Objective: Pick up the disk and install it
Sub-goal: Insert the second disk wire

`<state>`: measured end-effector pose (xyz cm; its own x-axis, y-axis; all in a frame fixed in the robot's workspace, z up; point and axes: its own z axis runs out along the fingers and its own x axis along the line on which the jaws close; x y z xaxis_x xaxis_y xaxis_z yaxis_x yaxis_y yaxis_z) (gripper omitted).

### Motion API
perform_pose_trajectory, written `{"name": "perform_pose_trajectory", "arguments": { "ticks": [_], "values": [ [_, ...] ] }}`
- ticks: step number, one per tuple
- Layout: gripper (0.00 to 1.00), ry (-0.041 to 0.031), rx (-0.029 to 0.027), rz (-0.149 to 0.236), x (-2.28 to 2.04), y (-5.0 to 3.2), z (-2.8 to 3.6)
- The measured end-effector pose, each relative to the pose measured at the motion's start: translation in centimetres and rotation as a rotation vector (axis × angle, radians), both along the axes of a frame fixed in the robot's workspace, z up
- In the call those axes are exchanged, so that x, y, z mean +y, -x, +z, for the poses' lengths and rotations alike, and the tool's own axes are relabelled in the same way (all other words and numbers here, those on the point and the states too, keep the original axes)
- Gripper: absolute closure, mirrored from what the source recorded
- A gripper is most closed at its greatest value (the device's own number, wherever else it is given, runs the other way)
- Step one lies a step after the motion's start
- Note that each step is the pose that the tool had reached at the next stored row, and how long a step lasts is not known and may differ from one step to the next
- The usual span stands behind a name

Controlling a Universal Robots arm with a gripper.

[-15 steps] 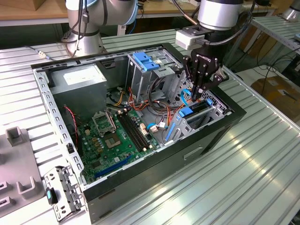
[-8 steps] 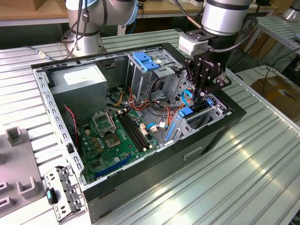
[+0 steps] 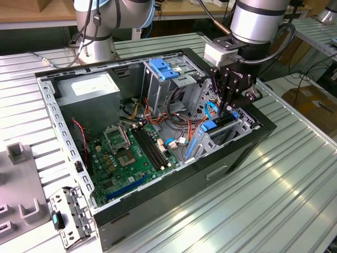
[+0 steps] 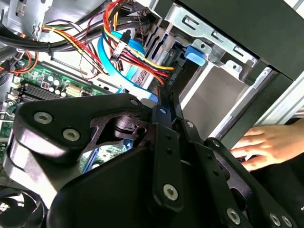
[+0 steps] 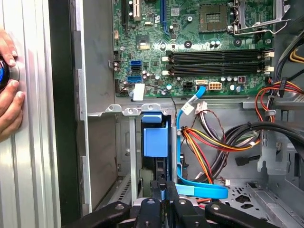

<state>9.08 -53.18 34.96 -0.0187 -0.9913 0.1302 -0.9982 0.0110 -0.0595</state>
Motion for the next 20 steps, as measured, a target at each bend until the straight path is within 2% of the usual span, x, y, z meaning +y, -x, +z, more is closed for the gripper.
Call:
{"name": "perform_pose_trajectory", "arguments": {
  "ticks": [2, 4, 20],
  "values": [
    [0.84, -0.0149, -0.0001, 0.000, -0.12, 0.00, -0.01],
    [0.84, -0.0195, 0.0000, 0.000, -0.11, -0.02, -0.02],
    [0.84, -0.0210, -0.0001, 0.000, -0.41, -0.15, -0.40]
  ]
}}
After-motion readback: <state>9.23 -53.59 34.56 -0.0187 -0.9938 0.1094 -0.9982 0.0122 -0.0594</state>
